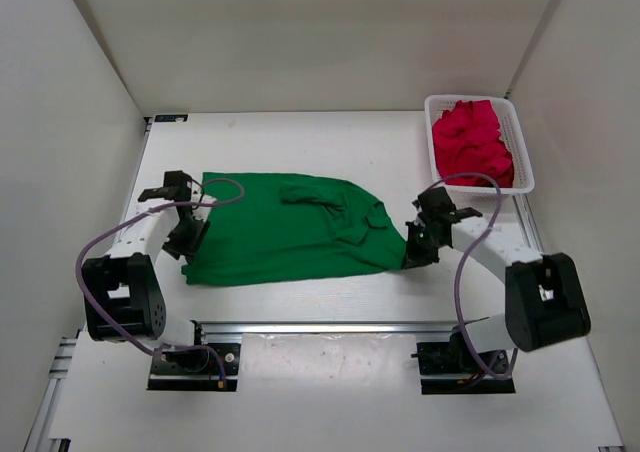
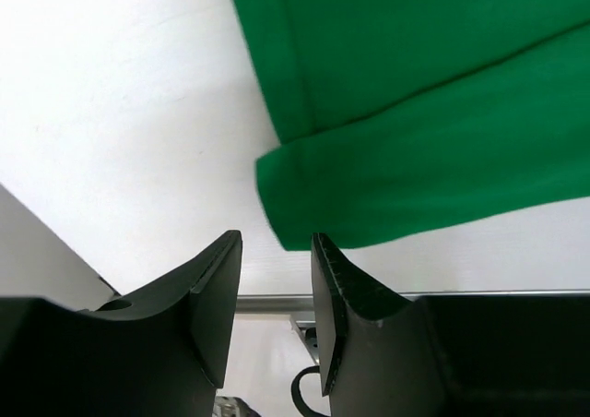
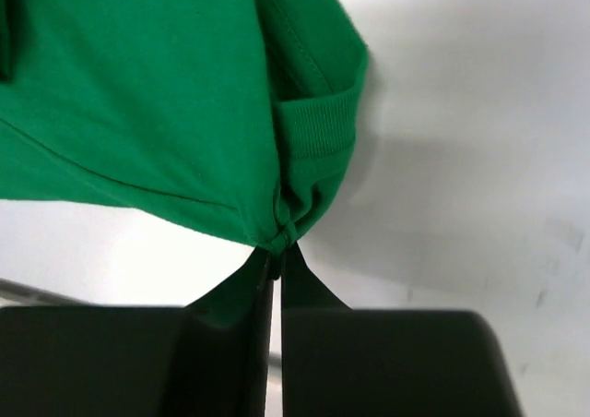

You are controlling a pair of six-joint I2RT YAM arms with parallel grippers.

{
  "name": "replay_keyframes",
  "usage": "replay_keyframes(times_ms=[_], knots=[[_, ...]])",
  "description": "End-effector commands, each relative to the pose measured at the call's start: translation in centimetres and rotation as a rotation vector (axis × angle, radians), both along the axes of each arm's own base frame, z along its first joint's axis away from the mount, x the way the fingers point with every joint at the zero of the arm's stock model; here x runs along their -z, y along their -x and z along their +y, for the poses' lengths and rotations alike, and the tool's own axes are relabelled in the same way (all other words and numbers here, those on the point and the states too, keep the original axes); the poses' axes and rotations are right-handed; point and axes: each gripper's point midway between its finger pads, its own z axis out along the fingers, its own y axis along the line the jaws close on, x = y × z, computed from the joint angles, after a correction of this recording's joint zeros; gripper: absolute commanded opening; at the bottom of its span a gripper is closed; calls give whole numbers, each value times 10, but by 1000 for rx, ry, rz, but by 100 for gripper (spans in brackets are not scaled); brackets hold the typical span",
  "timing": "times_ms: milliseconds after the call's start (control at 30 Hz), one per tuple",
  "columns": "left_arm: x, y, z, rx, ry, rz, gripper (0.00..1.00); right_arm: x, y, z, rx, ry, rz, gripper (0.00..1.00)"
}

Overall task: Fold and stack the t-shirts
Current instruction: Fold the flattened tshirt in 1/3 of the way

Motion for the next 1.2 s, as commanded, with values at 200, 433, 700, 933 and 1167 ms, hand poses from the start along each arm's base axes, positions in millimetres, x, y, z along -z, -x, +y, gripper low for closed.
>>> replay_keyframes(times_ms=[200, 433, 700, 933, 1167], knots=[[6, -13, -42, 246, -11, -31, 46, 1, 75, -17, 66, 38, 120, 1], [20, -35, -21, 144, -65, -14, 45, 6, 75, -21, 80, 37, 147, 0], [37, 9, -24, 175, -47, 131, 42, 6, 73, -21, 80, 29, 134, 0], [38, 14, -27, 170, -48, 127, 9, 7, 70, -23, 68, 28, 132, 0], [12, -9, -27, 184, -92, -10, 0, 9, 69, -26, 68, 35, 120, 0]])
